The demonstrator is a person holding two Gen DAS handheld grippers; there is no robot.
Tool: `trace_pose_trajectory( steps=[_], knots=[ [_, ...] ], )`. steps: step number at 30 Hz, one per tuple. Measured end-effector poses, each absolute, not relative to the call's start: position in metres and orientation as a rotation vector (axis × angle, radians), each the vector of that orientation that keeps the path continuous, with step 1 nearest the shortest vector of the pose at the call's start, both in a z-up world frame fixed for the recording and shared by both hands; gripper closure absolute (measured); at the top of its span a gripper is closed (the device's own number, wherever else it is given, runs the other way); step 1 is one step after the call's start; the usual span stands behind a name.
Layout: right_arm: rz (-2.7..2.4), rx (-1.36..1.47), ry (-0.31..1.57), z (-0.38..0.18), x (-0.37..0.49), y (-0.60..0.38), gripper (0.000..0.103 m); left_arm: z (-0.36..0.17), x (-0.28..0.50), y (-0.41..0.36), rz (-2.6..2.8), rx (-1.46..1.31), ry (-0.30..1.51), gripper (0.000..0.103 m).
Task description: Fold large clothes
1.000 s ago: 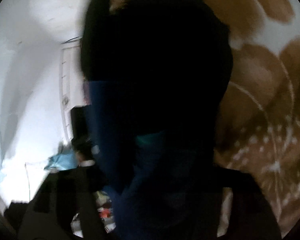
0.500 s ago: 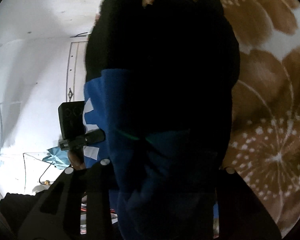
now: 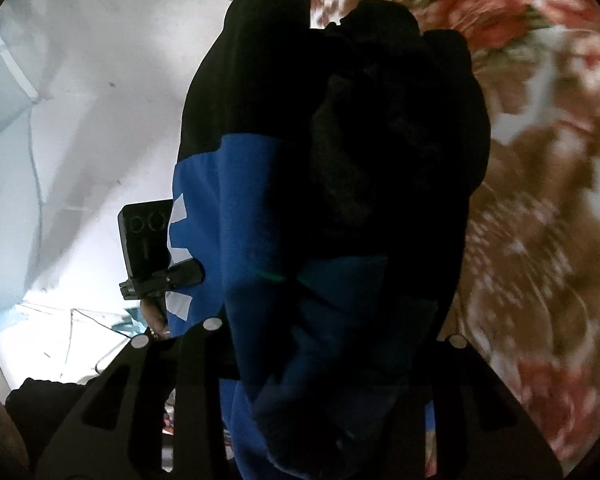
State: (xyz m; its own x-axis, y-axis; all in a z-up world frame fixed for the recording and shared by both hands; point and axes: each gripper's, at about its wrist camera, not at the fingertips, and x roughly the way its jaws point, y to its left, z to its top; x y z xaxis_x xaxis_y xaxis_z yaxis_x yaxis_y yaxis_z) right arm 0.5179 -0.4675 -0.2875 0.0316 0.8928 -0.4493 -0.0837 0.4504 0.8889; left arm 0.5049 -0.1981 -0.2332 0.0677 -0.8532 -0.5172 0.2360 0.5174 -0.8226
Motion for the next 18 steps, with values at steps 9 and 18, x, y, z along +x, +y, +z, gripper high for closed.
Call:
trace_pose_trajectory(
  steps=[9,18],
  knots=[
    [0.613,0.959,1.139,-0.237,0.368,-0.661,0.067,-0.205,0.467,-0.418,-1.244,-0.452,1.332,0.062],
    [0.117,1.079,0.982,-0.196,0.155,-0.853,0.067,-0.229,0.376,-0.662,-1.703,-0.315,1.483,0.062]
  ],
)
